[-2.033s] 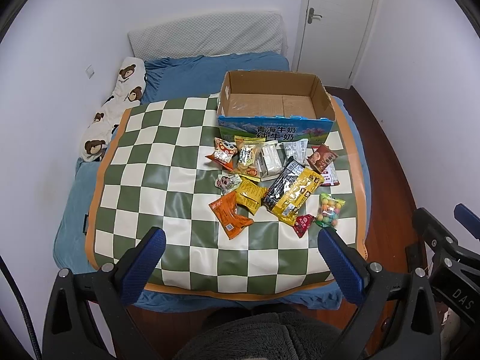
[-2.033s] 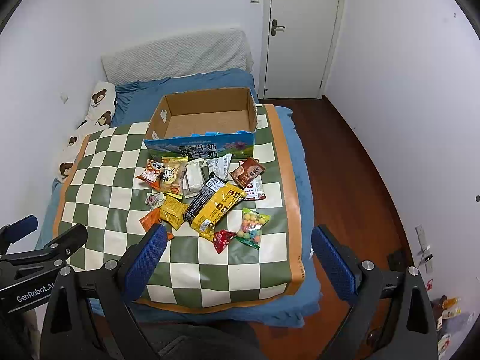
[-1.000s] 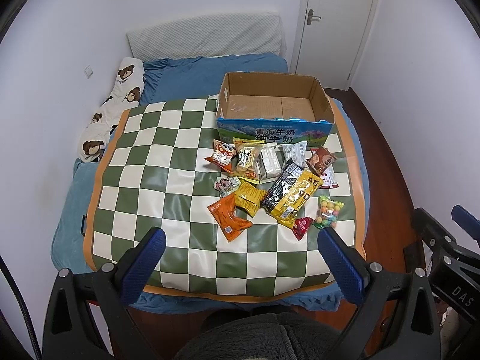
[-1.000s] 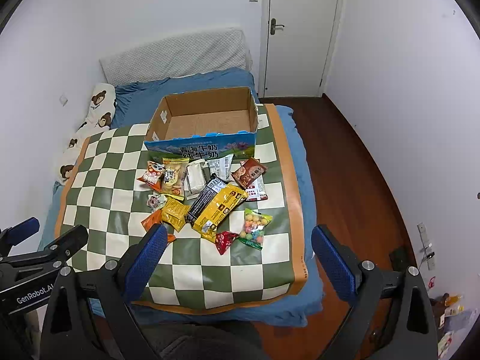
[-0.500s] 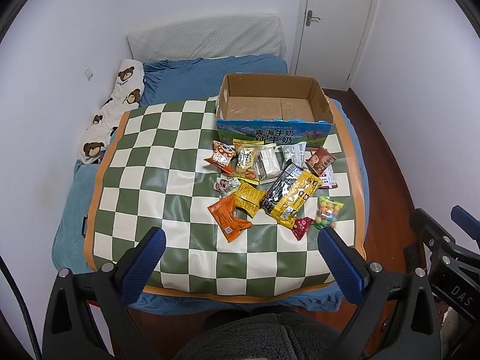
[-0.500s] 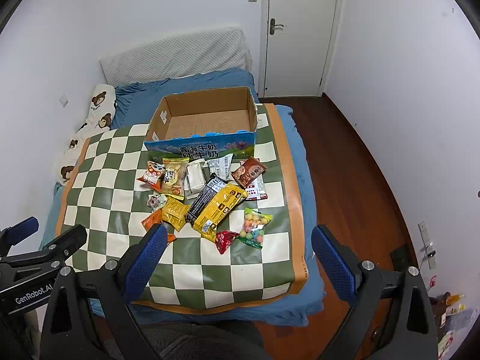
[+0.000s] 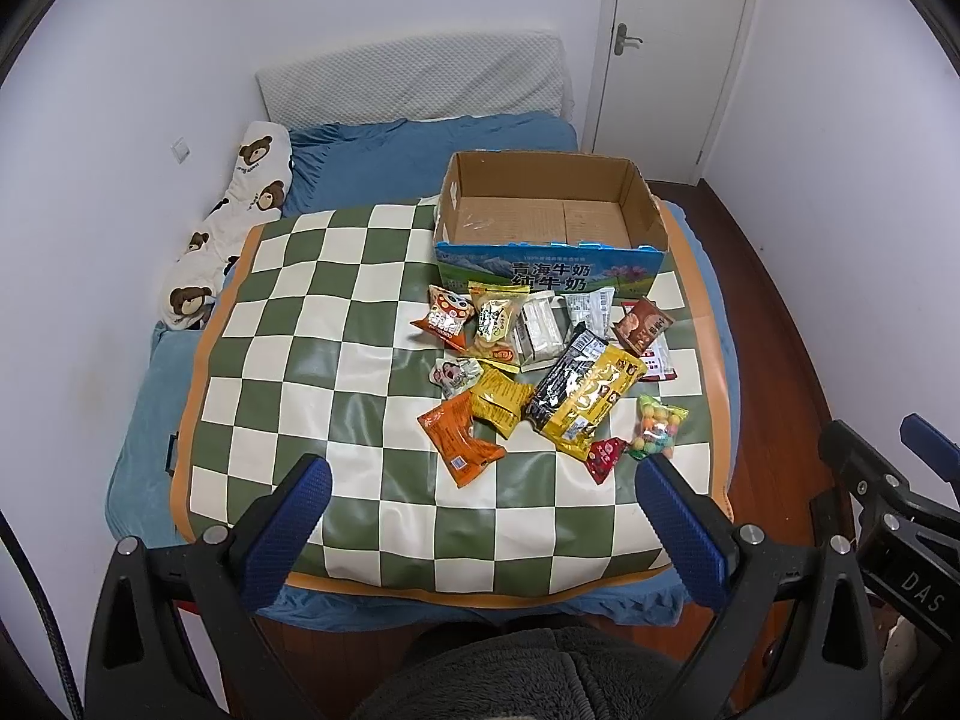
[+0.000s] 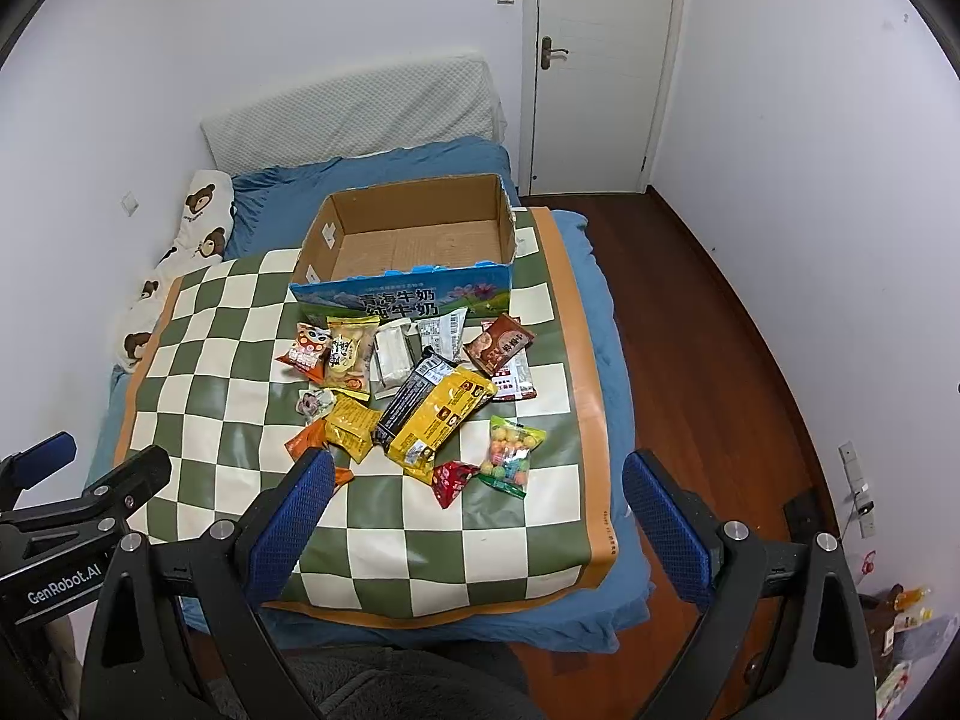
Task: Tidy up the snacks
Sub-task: 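Grasp the black-and-yellow bag with the right tool while the left tool grasps the orange packet, then carry both packets into the box and open both tools to drop them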
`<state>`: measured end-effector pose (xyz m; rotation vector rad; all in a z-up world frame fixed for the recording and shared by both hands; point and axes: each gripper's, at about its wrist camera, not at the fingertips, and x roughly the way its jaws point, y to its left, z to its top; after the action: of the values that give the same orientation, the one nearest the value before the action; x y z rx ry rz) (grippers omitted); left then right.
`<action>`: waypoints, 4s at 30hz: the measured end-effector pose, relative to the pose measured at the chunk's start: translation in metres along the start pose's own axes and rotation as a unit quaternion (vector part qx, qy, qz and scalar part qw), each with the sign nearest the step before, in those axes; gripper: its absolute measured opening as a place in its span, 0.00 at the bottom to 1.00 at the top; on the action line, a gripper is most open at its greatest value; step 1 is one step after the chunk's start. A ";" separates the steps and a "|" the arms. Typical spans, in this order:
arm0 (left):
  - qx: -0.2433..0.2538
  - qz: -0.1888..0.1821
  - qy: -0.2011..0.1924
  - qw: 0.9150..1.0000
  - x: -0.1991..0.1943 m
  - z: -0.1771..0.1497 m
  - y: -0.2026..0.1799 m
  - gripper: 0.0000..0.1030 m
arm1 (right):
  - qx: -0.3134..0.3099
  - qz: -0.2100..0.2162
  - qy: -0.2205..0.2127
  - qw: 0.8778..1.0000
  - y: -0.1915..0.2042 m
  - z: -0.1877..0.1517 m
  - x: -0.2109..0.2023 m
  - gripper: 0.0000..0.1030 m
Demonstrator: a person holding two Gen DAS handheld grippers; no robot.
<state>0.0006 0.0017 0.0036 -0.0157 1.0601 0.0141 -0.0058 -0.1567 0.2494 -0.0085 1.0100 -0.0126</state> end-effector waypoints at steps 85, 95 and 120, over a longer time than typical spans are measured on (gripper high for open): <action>0.020 -0.049 0.066 0.996 0.276 0.167 0.031 0.44 | -0.018 0.154 0.168 0.974 0.072 0.012 0.412 0.84; 0.039 -0.064 0.091 0.993 0.371 0.335 0.012 0.44 | -0.049 0.134 0.156 0.977 0.056 0.151 0.488 0.84; 0.044 -0.071 0.182 0.980 0.512 0.380 -0.030 0.88 | -0.045 0.096 0.282 0.953 0.004 0.185 0.772 0.93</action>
<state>0.5827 -0.0190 -0.2570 -0.0147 1.4235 -0.1702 0.5615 -0.1642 -0.3056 0.0114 1.5807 0.2207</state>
